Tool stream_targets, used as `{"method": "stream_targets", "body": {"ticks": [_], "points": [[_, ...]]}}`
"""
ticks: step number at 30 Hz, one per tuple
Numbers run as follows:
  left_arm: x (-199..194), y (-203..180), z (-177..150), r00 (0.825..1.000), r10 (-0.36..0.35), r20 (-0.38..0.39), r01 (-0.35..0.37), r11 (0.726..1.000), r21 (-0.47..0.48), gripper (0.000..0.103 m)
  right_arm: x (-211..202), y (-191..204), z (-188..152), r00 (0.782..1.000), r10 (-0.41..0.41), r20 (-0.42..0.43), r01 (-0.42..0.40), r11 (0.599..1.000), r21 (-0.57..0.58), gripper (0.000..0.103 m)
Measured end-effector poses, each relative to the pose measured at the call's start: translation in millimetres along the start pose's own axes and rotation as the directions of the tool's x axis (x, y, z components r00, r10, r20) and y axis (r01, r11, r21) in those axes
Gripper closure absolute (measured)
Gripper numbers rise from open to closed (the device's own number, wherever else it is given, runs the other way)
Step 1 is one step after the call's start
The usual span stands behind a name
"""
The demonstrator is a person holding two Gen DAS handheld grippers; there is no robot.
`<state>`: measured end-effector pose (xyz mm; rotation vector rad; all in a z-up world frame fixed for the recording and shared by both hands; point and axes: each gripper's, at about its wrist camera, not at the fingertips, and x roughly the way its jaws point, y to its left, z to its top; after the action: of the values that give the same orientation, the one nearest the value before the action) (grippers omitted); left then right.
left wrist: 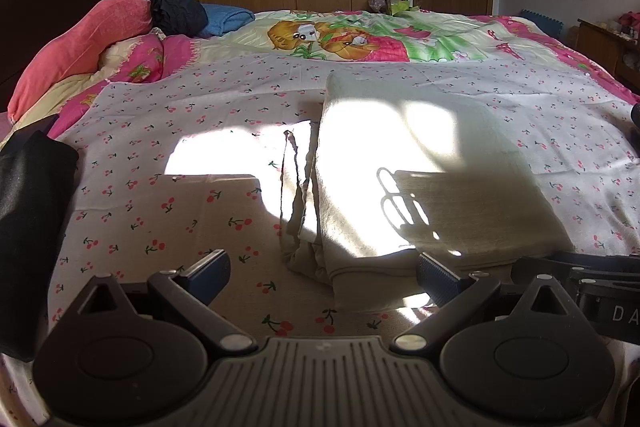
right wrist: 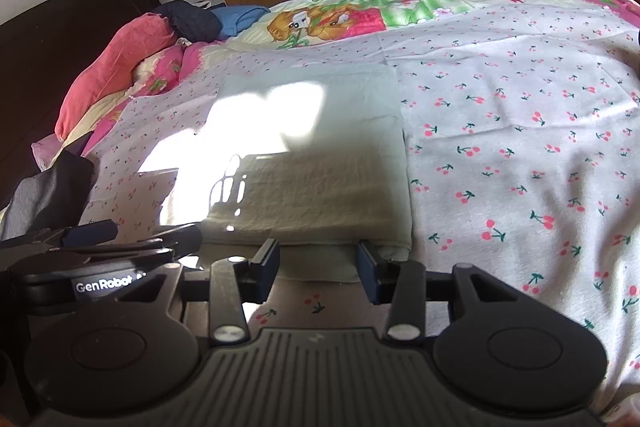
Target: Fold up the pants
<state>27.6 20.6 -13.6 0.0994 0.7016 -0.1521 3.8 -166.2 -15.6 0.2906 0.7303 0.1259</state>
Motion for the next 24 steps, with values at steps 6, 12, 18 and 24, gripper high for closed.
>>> {"method": "stream_targets", "body": {"ticks": [6,12,18,24], "points": [[0.0,-0.6,0.0,1.000,-0.001,0.001,0.001,1.000,0.002,0.000,0.5,-0.6,0.3,1.000,0.003,-0.001,-0.003,1.000,0.001,0.059],[-0.2,-0.8,-0.1,1.000,-0.002,0.002,0.002,1.000,0.003,0.000,0.4,-0.3,0.0,1.000,0.004,0.000,-0.004,1.000,0.000,0.059],[-0.1,-0.6,0.2,1.000,-0.003,0.004,0.003,1.000,0.002,0.000,0.6,0.0,-0.1,1.000,0.004,0.000,-0.004,1.000,-0.001,0.059],[-0.5,-0.6,0.2,1.000,-0.003,0.003,0.003,1.000,0.001,0.000,0.5,0.2,-0.3,1.000,0.003,0.000,-0.003,1.000,0.000,0.059]]}}
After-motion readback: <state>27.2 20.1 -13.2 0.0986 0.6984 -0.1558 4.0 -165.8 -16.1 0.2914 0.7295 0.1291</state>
